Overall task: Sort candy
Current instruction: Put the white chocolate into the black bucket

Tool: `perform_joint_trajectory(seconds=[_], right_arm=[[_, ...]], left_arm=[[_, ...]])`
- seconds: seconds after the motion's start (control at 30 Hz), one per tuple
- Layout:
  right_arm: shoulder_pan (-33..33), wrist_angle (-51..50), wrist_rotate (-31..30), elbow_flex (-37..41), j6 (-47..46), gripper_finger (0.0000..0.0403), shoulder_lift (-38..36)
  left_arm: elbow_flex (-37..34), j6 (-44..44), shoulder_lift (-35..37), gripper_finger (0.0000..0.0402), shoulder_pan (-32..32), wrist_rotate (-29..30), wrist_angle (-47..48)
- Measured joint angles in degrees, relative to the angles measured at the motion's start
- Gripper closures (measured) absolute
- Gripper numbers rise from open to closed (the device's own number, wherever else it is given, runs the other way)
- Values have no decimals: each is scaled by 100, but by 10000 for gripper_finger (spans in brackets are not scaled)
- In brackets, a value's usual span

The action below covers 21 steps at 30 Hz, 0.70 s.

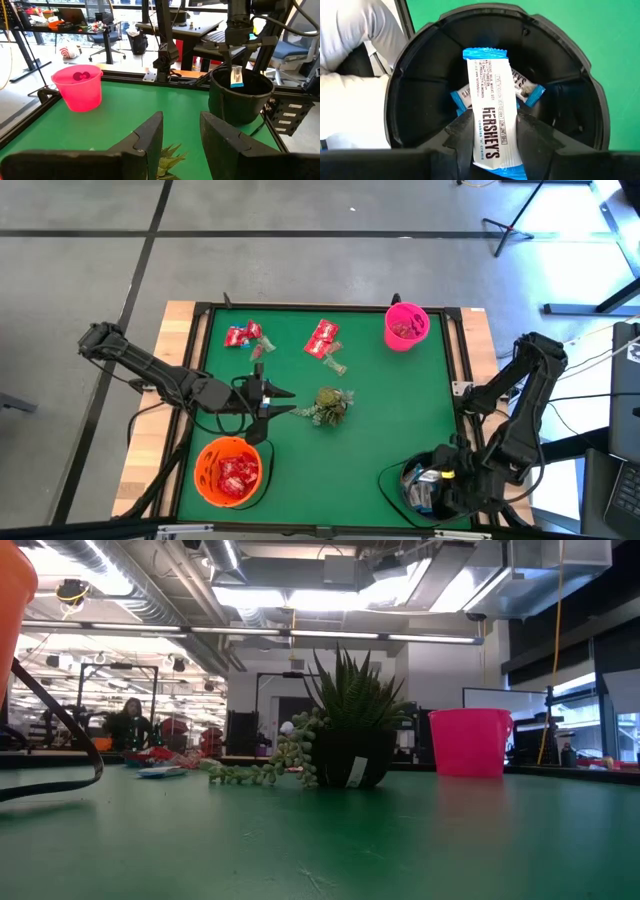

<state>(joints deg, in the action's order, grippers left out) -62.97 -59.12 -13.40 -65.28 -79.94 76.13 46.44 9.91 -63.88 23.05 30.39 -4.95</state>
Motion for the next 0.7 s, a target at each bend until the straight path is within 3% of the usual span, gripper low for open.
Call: perform_joint_trajectory(seconds=[0.7], right_arm=[[-1,-35,-60,0,-254,266,1]], left_arm=[[0,39,0,282,0,-4,177]])
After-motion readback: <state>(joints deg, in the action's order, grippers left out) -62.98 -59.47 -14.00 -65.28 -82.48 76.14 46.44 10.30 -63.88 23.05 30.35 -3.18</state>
